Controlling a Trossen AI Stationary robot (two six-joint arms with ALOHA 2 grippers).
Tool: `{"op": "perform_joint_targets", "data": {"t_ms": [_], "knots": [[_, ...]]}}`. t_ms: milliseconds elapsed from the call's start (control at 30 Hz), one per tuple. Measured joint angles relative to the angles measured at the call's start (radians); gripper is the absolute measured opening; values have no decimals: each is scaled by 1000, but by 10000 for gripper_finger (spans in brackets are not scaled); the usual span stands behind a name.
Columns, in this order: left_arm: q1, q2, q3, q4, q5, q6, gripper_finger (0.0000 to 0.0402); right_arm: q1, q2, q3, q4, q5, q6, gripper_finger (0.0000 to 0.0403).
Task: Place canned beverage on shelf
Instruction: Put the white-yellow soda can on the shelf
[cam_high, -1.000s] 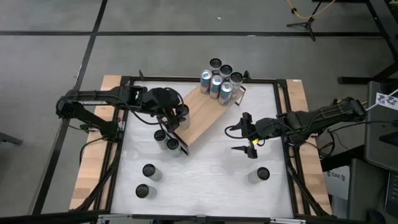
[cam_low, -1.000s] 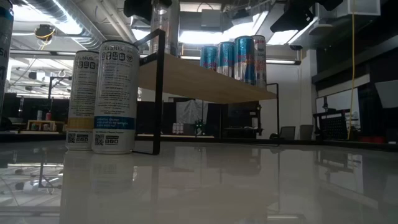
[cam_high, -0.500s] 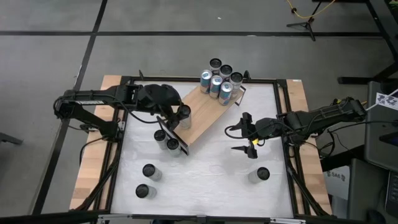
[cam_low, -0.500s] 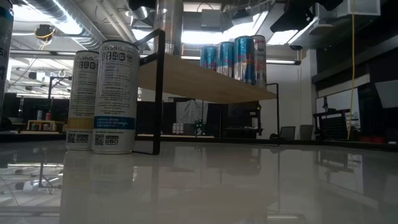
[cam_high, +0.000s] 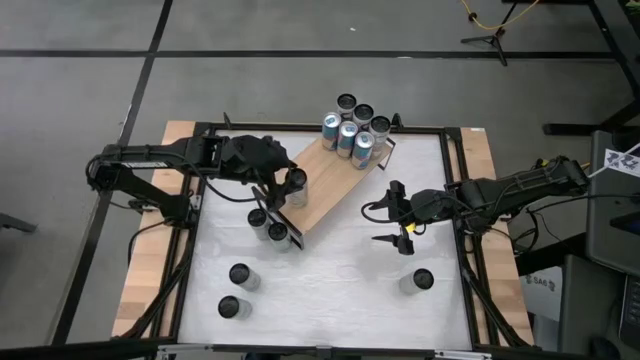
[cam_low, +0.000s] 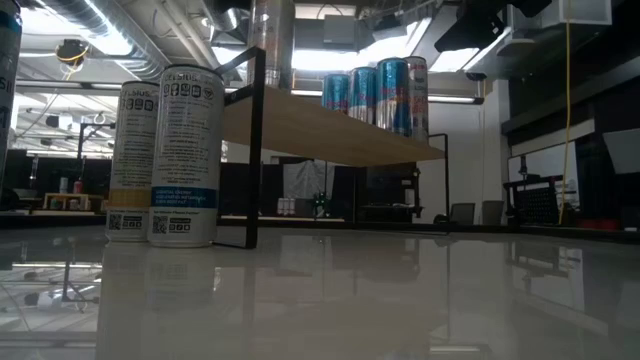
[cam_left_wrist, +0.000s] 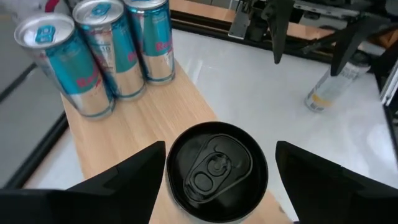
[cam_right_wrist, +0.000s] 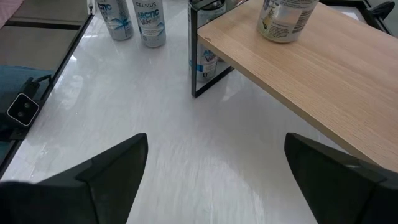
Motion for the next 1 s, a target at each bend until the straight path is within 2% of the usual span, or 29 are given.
{"op": "perform_joint_targets", "data": {"t_ms": [300, 1000], "knots": [[0, 0, 0, -3, 7, 143, 296, 0, 0, 0, 0, 0, 0, 374], [0, 0, 0, 13, 1, 148, 296, 0, 0, 0, 0, 0, 0, 374]]}}
